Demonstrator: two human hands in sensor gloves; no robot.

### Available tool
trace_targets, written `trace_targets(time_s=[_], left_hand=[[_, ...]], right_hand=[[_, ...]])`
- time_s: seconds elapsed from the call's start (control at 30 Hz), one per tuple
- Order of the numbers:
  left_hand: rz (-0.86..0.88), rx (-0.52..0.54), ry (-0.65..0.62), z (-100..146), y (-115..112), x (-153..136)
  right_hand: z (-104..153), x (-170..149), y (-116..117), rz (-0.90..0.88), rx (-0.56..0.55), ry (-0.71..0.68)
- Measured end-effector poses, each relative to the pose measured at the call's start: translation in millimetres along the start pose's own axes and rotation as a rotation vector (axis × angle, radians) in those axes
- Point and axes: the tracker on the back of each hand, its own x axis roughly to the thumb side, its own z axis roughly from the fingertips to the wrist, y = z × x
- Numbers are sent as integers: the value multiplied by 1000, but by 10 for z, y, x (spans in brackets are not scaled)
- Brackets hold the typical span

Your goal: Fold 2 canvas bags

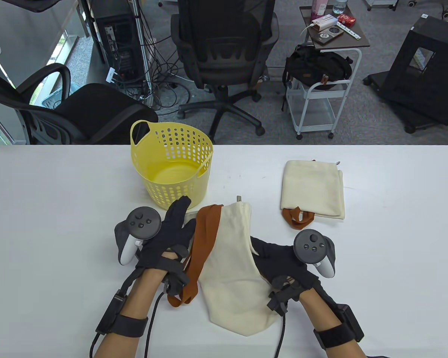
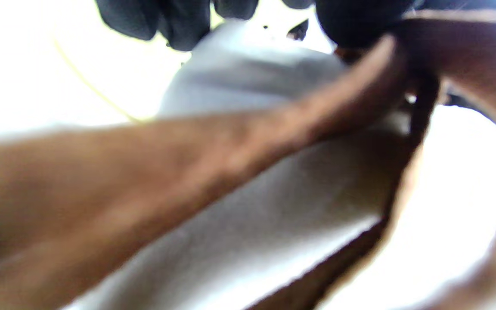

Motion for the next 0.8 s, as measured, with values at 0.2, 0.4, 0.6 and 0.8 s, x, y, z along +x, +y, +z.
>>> trace_targets(time_s=[0.2,0.4,0.6,0.8], left_hand=[[-257,247,-51,304,70,441],[-438,225,-187,652,-235,947],[-673,81,-127,659,-600,1031],[-526,-35,-88,583,-733,942]], right_hand=[[28,12,-14,6,-26,-2],[25,0,4,23,-31,13],[66,66,31,114,-53,42],[111,181,69,187,-121,50]])
